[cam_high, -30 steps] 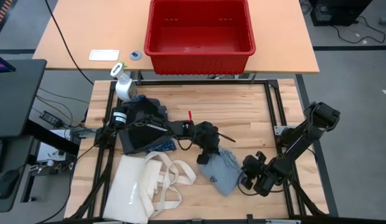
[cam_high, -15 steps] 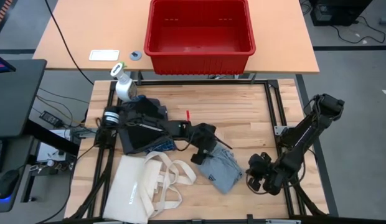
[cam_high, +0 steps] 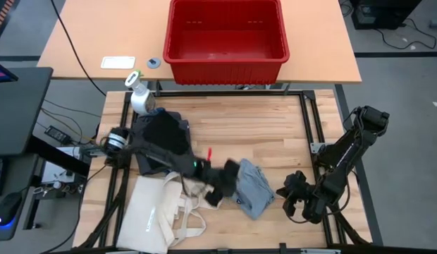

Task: Fold Laundry from Bin
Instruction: Fold the gray shirt

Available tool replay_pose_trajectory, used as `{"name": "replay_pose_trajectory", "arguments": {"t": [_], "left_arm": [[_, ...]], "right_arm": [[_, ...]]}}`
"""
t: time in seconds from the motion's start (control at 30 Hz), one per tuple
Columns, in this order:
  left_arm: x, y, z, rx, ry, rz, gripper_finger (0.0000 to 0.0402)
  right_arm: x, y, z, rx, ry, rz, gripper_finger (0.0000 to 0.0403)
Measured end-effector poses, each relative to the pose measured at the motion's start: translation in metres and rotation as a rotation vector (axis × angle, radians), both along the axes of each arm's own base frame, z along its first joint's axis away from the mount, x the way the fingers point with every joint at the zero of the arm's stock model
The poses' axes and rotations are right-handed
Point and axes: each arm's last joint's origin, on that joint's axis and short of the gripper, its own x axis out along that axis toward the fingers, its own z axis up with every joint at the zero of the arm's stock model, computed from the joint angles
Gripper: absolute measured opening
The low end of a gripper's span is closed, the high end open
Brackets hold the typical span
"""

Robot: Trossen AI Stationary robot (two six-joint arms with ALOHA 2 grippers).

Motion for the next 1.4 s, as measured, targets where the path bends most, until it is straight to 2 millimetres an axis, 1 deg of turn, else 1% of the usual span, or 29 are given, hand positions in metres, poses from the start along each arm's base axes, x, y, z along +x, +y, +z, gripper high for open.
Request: {"name": "replay_pose_trajectory", "arguments": {"t": [0.07, 0.13, 0.23, 0.3, 0.37, 0.47, 0.63, 0.7, 0.8, 0.9, 1.03, 1.1, 1.2, 1.27, 1.4], "left_arm": [[0.0, -0.02, -0.021, 0.035, 0.038, -0.041, 0.0325], [0.0, -0.036, -0.036, 0.106, 0.029, -0.044, 0.0325], [-0.001, -0.054, -0.044, 0.227, -0.009, -0.062, 0.0325], [-0.002, -0.06, -0.05, 0.305, -0.014, -0.079, 0.0325], [-0.001, -0.063, -0.053, 0.373, -0.03, -0.081, 0.0325], [0.0, -0.063, -0.053, 0.472, -0.045, -0.145, 0.0325], [-0.004, -0.075, -0.05, 0.713, -0.071, -0.236, 0.0325], [-0.007, -0.08, -0.05, 0.755, -0.068, -0.267, 0.0325], [-0.008, -0.082, -0.051, 0.731, -0.063, -0.293, 0.0325], [-0.009, -0.084, -0.051, 0.669, -0.071, -0.256, 0.033], [-0.008, -0.083, -0.051, 0.625, -0.077, -0.247, 0.0358], [-0.006, -0.082, -0.055, 0.593, -0.071, -0.257, 0.0377], [-0.002, -0.077, -0.061, 0.607, -0.063, -0.261, 0.0396], [0.004, -0.072, -0.063, 0.624, -0.083, -0.251, 0.0396], [0.014, -0.056, -0.067, 0.643, -0.089, -0.219, 0.039]], "right_arm": [[0.001, 0.0, 0.001, -0.019, -0.03, -0.01, 0.0038], [0.001, -0.001, 0.002, -0.042, -0.066, -0.02, 0.0038], [0.003, -0.001, 0.003, -0.065, -0.104, -0.019, 0.0038], [0.004, 0.0, 0.003, -0.067, -0.121, -0.018, 0.0038], [0.004, 0.0, 0.004, -0.069, -0.134, -0.02, 0.0038], [0.005, 0.002, 0.005, -0.066, -0.149, -0.014, 0.0038], [0.005, 0.002, 0.005, -0.065, -0.15, -0.013, 0.0038], [0.005, 0.002, 0.005, -0.068, -0.15, -0.01, 0.0038], [0.005, 0.002, 0.005, -0.073, -0.149, -0.004, 0.0038], [0.006, 0.002, 0.005, -0.078, -0.154, -0.002, 0.0038], [0.006, 0.002, 0.005, -0.09, -0.163, -0.003, 0.0038], [0.006, 0.002, 0.005, -0.092, -0.165, -0.004, 0.0037], [0.006, 0.002, 0.006, -0.088, -0.169, -0.005, 0.0032], [0.007, 0.002, 0.006, -0.088, -0.173, -0.007, 0.0027], [0.007, 0.002, 0.006, -0.088, -0.173, -0.008, 0.002]]}}
